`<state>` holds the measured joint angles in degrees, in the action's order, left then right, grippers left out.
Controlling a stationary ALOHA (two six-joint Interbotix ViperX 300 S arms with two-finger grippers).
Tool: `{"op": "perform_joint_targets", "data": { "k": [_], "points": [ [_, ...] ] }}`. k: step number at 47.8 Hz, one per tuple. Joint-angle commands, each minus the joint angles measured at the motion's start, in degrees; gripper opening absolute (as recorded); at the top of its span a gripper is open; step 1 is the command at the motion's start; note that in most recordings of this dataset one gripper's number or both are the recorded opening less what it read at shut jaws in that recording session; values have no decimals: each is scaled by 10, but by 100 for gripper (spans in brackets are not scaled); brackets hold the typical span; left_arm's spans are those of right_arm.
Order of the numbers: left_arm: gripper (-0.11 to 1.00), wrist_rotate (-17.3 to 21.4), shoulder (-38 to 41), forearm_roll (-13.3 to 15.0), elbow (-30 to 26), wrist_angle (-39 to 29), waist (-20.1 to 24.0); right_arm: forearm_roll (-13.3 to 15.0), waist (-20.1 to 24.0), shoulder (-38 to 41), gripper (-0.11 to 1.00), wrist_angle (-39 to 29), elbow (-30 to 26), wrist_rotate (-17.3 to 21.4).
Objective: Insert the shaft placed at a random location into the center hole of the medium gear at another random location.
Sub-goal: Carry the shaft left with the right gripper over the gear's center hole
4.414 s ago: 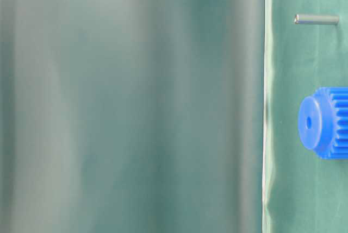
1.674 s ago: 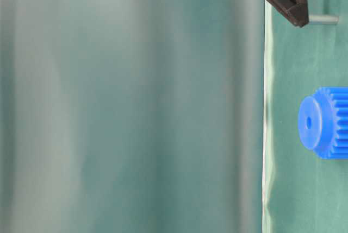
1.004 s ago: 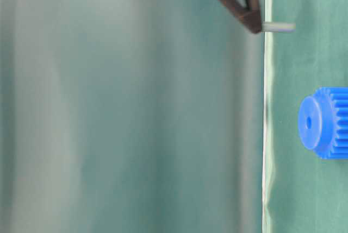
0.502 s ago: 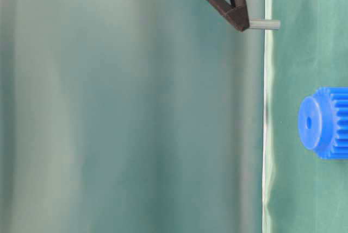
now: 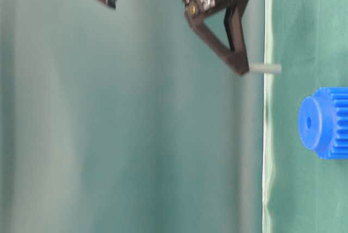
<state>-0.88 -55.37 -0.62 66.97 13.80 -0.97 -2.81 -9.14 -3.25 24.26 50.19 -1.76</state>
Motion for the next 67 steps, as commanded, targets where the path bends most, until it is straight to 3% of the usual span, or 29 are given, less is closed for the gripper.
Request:
{"op": "perform_joint_targets", "data": {
  "k": [1,19,67],
  "points": [
    [0,0,4,-1,-13,2,0,1,5,12,14,-9,-42,-6],
    [0,0,4,-1,-13,2,0,1,14,62,14,-30,-109,-7],
    [0,0,5,-1,-13,2,0,-3,13,129,14,5,-114,-7]
  ]
}}
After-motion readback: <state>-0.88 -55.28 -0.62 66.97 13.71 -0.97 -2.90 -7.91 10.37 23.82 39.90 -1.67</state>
